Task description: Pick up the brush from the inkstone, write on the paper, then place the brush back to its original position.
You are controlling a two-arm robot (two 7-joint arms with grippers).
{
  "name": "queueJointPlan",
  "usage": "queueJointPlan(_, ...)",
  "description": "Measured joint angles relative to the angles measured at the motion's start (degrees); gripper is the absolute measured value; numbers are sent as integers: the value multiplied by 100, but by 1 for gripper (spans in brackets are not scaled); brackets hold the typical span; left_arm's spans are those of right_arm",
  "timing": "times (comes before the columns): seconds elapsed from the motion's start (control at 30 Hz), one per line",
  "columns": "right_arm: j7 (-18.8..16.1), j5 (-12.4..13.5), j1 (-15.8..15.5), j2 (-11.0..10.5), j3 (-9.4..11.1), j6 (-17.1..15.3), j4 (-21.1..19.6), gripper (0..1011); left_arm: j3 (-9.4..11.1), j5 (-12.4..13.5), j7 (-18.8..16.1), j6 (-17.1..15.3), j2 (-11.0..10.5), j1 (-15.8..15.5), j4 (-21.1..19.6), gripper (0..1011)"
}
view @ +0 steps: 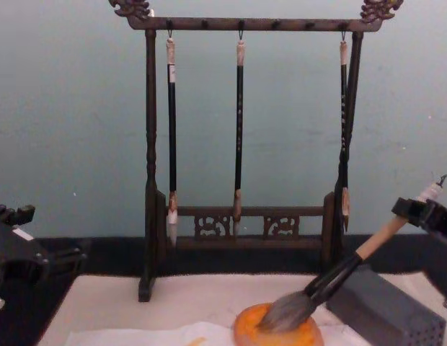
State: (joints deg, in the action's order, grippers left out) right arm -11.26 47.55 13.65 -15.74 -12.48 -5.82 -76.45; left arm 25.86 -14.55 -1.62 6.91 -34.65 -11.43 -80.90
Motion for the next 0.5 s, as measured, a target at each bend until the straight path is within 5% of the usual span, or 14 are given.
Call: queueJointPlan(0.5,84,59,-15,-3,-1,-17,57,192,0,0,0,0,0,0,0,1001)
